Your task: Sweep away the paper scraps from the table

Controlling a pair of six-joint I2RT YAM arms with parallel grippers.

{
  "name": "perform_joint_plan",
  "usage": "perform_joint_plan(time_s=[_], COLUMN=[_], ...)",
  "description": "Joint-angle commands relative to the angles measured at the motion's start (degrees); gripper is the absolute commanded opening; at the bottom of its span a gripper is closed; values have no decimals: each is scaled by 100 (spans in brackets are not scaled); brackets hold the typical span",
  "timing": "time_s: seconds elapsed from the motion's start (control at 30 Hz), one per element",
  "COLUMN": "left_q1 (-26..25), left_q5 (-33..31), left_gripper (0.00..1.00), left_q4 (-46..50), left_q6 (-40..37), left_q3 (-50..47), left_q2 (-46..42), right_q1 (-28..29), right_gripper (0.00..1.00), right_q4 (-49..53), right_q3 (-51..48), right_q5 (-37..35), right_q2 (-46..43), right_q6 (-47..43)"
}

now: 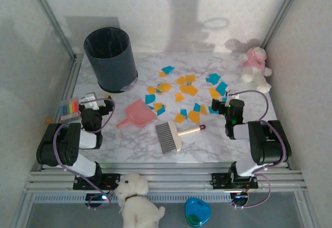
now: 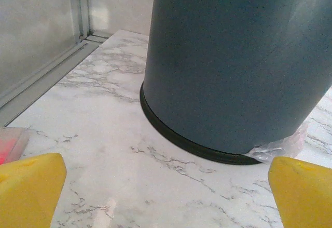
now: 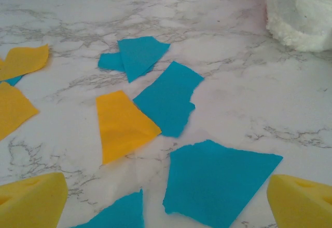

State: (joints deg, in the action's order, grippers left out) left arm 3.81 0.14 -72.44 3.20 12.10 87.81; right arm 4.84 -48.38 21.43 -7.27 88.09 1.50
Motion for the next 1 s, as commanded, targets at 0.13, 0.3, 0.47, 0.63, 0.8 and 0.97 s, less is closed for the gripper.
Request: perform_joint_plan(time_s=[0.13, 0.3, 0.47, 0.63, 0.8, 0.97], left_q1=[-52, -51, -56, -62, -254, -328], left_q5=[-54, -45, -49, -43, -159, -423], left_gripper=[99, 99, 99, 99, 99, 100], left_q4=[-137, -133, -140, -193, -628, -280], left_q6=[-20, -21, -15, -42, -227, -215], left_q3=[78, 78, 76, 38, -251, -292], left_q2=[17, 17, 17, 8, -92, -606], right_q1=[-36, -37, -36, -36, -36, -36], right_gripper=[99, 99, 99, 99, 99, 99], right_q4=[-20, -12, -17, -30, 4, 271], right_q3=[87, 89, 89, 82, 89, 95], right_q5=[15, 9, 14, 13, 34, -48], right_q2=[41, 41, 37, 41, 2, -302], right_q6=[-26, -19, -18, -22, -35, 8])
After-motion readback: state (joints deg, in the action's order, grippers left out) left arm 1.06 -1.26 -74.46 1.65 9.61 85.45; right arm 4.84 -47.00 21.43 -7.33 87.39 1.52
